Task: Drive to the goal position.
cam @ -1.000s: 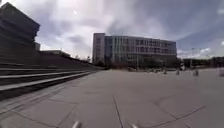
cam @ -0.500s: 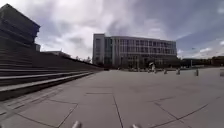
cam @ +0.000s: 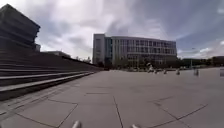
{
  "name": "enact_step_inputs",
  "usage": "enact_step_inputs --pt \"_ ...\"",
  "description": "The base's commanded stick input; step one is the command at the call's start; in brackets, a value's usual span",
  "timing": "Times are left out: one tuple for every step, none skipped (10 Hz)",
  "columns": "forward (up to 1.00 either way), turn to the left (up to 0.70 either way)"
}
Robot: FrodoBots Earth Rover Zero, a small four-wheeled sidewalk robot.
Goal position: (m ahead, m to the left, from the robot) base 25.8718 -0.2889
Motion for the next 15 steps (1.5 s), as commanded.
enact_step_inputs --pt "0.7 0.0" --pt "0.7 0.0" --pt "0.7 0.0" --pt "0.7 0.0" --pt "0.7 0.0" --pt "0.7 0.0" --pt "0.7 0.0" --pt "0.7 0.0" --pt "0.7 0.0" --pt "0.7 0.0" --pt "0.7 0.0" --pt "0.7 0.0" --pt "0.7 0.0" --pt "0.7 0.0" --pt "0.7 0.0"
